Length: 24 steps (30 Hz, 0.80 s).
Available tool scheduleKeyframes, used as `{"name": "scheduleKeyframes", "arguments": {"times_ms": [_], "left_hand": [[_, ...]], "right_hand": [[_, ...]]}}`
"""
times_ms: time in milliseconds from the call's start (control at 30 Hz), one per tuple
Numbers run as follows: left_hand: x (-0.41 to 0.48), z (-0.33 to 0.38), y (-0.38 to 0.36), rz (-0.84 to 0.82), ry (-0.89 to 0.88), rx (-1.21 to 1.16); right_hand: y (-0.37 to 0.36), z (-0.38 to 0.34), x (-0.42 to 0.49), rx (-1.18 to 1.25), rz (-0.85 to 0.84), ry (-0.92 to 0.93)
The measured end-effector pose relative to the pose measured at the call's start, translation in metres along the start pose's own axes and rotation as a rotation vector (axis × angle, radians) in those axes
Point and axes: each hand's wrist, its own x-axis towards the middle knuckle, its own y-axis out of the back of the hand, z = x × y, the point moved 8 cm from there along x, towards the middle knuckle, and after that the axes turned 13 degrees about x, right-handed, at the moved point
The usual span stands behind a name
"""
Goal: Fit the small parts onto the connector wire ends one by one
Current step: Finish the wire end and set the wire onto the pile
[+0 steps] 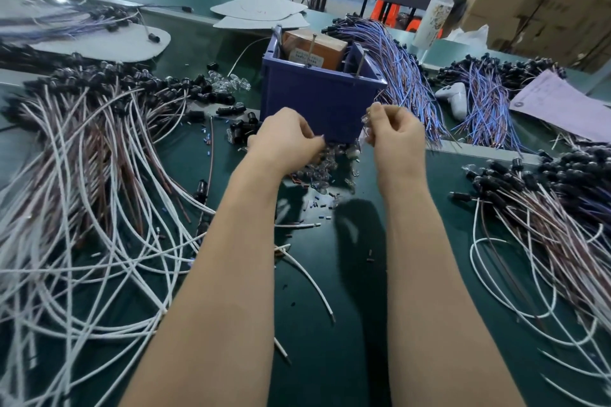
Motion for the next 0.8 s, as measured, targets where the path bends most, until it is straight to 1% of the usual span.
{"name": "scheduleKeyframes", "arguments": {"times_ms": [33, 133, 300, 367, 467, 500, 567, 633, 667, 733, 800], "left_hand": [[0.000, 0.002, 0.003, 0.020, -0.010, -0.045], [-0.002, 0.011, 0.015, 0.059, -0.075, -0.125], [-0.004, 0.019, 0.032, 0.144, -0.155, -0.061], [-0.005, 0.022, 0.032, 0.145, -0.173, -0.073], [-0.006, 0.022, 0.031, 0.132, -0.186, -0.144], [-0.006, 0.022, 0.031, 0.135, -0.186, -0.167], [-0.006, 0.020, 0.031, 0.141, -0.189, -0.196], [-0.005, 0.020, 0.029, 0.139, -0.195, -0.230], [-0.005, 0.019, 0.028, 0.130, -0.198, -0.254], [-0.004, 0.018, 0.027, 0.113, -0.202, -0.290], [-0.004, 0.018, 0.026, 0.107, -0.204, -0.319]], "right_hand": [[-0.002, 0.000, 0.001, -0.063, -0.026, -0.001], [-0.019, 0.014, -0.006, -0.304, -0.149, -0.101], [-0.021, 0.021, -0.015, -0.588, -0.293, -0.198], [-0.019, 0.016, -0.016, -0.681, -0.356, -0.227], [-0.019, 0.018, -0.026, -0.952, -0.561, -0.343], [-0.021, 0.021, -0.031, -0.997, -0.622, -0.379], [-0.024, 0.029, -0.039, -0.954, -0.673, -0.477], [-0.026, 0.032, -0.042, -0.886, -0.692, -0.488], [-0.027, 0.030, -0.040, -0.870, -0.698, -0.447], [-0.030, 0.015, -0.030, -0.769, -0.641, -0.270], [-0.030, -0.012, -0.019, -0.466, -0.489, -0.080]]}}
